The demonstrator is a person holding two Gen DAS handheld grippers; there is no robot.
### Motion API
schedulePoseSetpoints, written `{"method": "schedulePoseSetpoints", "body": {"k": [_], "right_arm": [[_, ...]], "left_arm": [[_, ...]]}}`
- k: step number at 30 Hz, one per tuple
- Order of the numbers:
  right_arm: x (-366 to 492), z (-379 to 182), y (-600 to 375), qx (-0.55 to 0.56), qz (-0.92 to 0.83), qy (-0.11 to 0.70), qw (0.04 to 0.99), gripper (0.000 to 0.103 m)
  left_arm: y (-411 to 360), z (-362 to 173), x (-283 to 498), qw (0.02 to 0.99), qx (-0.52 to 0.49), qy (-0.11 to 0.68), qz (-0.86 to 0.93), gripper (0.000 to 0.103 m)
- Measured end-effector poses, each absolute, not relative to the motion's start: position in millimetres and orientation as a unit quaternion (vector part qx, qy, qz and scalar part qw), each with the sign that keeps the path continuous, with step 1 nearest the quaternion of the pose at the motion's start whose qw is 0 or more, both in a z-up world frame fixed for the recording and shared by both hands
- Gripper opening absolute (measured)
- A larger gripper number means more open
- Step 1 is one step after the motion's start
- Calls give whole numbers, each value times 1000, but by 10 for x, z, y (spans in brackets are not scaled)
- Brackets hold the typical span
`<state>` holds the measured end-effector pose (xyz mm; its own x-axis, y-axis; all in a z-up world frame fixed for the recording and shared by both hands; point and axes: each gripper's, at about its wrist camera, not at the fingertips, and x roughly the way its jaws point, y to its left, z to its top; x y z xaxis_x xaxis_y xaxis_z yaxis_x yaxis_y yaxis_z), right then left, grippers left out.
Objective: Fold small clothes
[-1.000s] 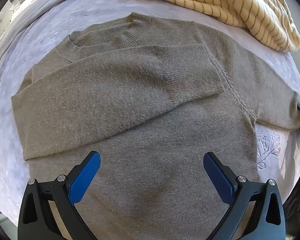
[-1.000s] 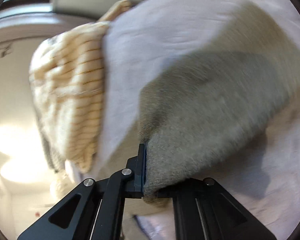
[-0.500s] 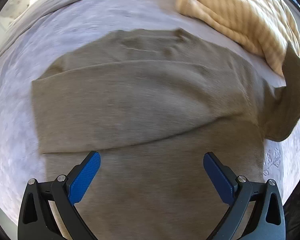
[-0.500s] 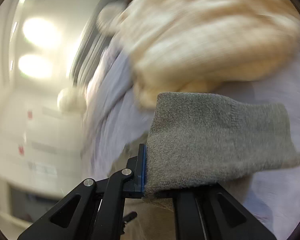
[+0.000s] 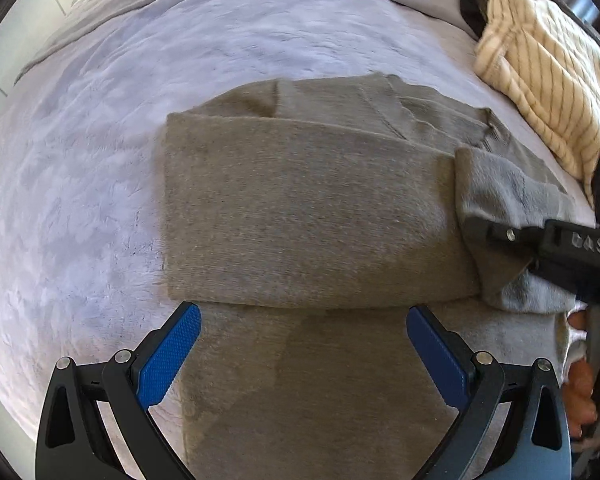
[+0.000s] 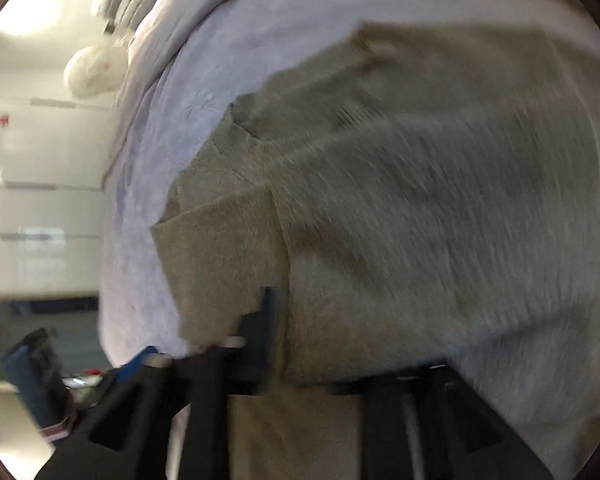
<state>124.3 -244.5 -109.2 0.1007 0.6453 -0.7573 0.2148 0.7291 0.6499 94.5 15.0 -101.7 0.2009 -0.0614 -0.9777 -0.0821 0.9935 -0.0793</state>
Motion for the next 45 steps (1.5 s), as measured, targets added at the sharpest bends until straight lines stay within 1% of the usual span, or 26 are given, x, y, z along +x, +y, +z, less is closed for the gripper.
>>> {"method": "schedulePoseSetpoints", "body": {"k": [1,3,4,5,6,7,8,11,14,16,18,21,23,24,25,27,30,34,36,37,38,39,40,41,43,45], "right_arm": [[1204,-1046,-2524,343,153,638,672,68],[1249,-988,-2634,345,128,622,692,68],[1264,-963,-2682,349,113,613,700,66],[1276,-955,-2716,353,102,606,705,48],[1318,-958,-2723,353,88,603,710,32],[1353,-945,-2712,347,84,604,712,9],[1397,-924,-2646,334,92,602,719,8],[1469,-816,-2355,262,144,599,743,8],[1484,-799,-1837,194,219,618,730,9],[1408,-885,-1490,133,239,643,715,13],[1307,-983,-1325,111,246,667,694,16],[1163,-1018,-1442,144,244,676,681,28],[1036,-1014,-1645,169,235,679,674,52],[941,-999,-1807,179,224,681,674,56],[878,-990,-1927,181,213,681,676,57],[744,-1006,-2225,200,183,687,674,57],[547,-1066,-2790,291,124,680,662,57],[420,-1203,-3376,424,51,628,651,58],[336,-1194,-3561,462,32,609,644,58],[334,-1183,-3644,471,26,604,642,55],[328,-1158,-3758,473,19,600,645,29],[351,-1136,-3759,465,15,600,651,8],[370,-1080,-3776,455,15,599,659,6],[362,-1012,-3839,450,21,593,668,6],[360,-878,-3965,422,34,591,687,6],[355,-859,-4033,391,32,603,695,6]], "left_arm": [[171,-1029,951,773,-61,631,5,103],[228,-1057,968,775,-78,627,-3,103],[267,-1070,974,775,-90,625,-9,103],[298,-1072,974,775,-102,623,-14,103],[356,-1085,987,775,-120,620,-21,103],[358,-1066,984,775,-131,617,-25,103],[397,-1059,993,776,-149,612,-33,103],[546,-1031,1020,771,-219,595,-63,103],[698,-1071,1092,756,-293,577,-97,103],[743,-1108,1134,747,-323,572,-103,103],[778,-1183,1171,737,-346,572,-103,103],[765,-1308,1196,724,-363,579,-98,103],[722,-1385,1222,720,-360,585,-96,103],[696,-1404,1219,719,-358,587,-97,103],[675,-1414,1213,719,-356,588,-98,103],[645,-1432,1219,719,-354,589,-99,103],[651,-1448,1237,720,-357,587,-98,103],[669,-1483,1338,726,-349,586,-86,103],[659,-1485,1399,734,-333,588,-71,103],[651,-1477,1420,737,-328,587,-67,97],[642,-1463,1439,741,-316,590,-56,77],[655,-1455,1440,744,-304,593,-50,60],[667,-1450,1438,746,-293,597,-45,22],[685,-1442,1428,744,-288,601,-45,11],[744,-1354,1338,749,-302,587,-58,11],[723,-1256,1228,759,-285,581,-71,11]]}}
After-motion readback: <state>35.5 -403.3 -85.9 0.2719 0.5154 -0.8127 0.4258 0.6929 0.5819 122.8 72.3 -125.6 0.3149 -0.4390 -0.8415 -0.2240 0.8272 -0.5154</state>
